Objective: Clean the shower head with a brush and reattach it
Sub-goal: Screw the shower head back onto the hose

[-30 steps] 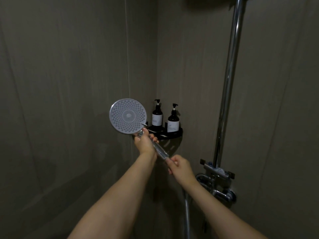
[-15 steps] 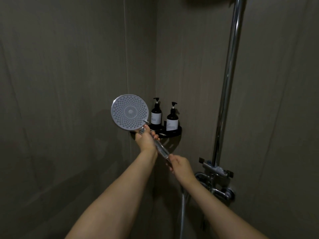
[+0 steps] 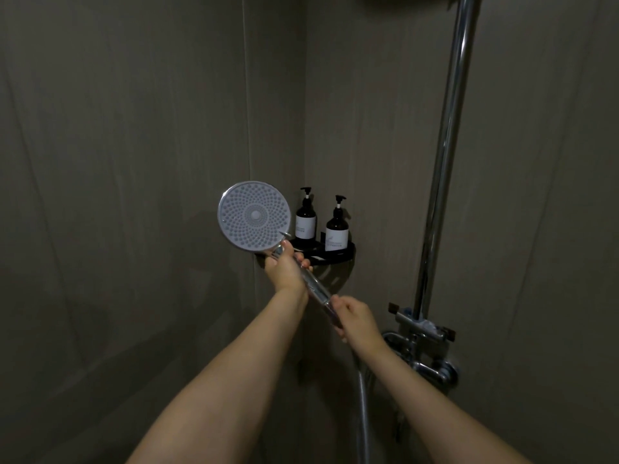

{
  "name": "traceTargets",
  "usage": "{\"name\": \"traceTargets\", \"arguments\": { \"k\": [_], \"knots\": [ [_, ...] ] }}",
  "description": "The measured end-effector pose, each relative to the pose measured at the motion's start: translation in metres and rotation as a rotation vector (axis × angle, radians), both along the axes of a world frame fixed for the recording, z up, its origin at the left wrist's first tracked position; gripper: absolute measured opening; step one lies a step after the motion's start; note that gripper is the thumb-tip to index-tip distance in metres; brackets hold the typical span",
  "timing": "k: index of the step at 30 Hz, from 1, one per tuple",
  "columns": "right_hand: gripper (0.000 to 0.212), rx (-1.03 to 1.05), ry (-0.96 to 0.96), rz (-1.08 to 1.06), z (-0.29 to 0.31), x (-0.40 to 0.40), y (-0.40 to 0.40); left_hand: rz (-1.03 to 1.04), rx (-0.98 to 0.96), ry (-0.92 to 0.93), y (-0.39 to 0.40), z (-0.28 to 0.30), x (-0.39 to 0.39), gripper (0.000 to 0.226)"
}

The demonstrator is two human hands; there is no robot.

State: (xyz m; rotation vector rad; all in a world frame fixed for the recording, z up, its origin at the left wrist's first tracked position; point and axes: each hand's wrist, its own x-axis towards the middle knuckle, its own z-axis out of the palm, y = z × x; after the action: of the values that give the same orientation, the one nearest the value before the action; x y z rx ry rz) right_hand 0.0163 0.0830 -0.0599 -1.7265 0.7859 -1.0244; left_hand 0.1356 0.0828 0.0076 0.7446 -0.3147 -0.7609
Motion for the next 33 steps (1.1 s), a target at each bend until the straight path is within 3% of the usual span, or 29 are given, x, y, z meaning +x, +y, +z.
{"name": "traceTargets", "arguments": {
  "k": [1,4,7,12,13,16,21,23,26,27,28,31,33],
  "knots": [
    [0.010,-0.018,0.023,0.017,0.000,-0.001,0.001,0.001,-0.001,-0.009,0.001,0.000,-0.001,0.011],
    [0.026,-0.115,0.081,-0.064,-0.005,-0.002,0.002,-0.004,-0.004,-0.013,0.003,0.000,-0.002,0.009],
    [0.023,-0.196,0.087,-0.149,-0.002,0.001,0.005,-0.006,-0.004,0.000,0.003,0.000,0.000,0.009],
    [0.019,0.021,0.034,-0.014,0.000,-0.003,0.003,-0.011,0.005,-0.003,0.002,-0.004,-0.003,0.009],
    [0.012,-0.002,0.052,-0.005,0.000,-0.003,0.005,-0.010,0.003,-0.005,0.002,-0.005,-0.003,0.008],
    [0.025,-0.128,0.135,-0.086,-0.004,-0.004,0.006,-0.018,0.003,-0.001,0.003,-0.006,-0.004,0.008],
    [0.016,-0.241,0.169,-0.137,-0.006,-0.001,0.006,-0.019,-0.007,0.012,0.005,-0.003,-0.006,0.008],
    [0.024,-0.128,0.133,-0.081,-0.004,-0.001,0.005,-0.031,-0.002,-0.006,0.004,-0.002,-0.007,0.009],
    [0.038,0.276,0.034,0.078,0.003,0.000,0.007,-0.027,0.003,-0.025,0.003,-0.003,-0.006,0.011],
    [0.039,0.309,0.033,0.100,0.003,-0.001,0.007,-0.023,0.007,-0.027,0.003,-0.005,-0.006,0.011],
    [0.036,0.272,0.042,0.100,0.003,0.000,0.007,-0.021,0.012,-0.026,0.003,-0.006,-0.006,0.011],
    [0.017,-0.100,0.161,-0.027,-0.001,-0.001,0.011,-0.034,0.007,-0.015,0.004,-0.008,-0.007,0.008],
    [0.019,-0.252,0.251,-0.138,-0.003,-0.001,0.011,-0.033,0.000,-0.012,0.004,-0.007,-0.009,0.008]
  ]
}}
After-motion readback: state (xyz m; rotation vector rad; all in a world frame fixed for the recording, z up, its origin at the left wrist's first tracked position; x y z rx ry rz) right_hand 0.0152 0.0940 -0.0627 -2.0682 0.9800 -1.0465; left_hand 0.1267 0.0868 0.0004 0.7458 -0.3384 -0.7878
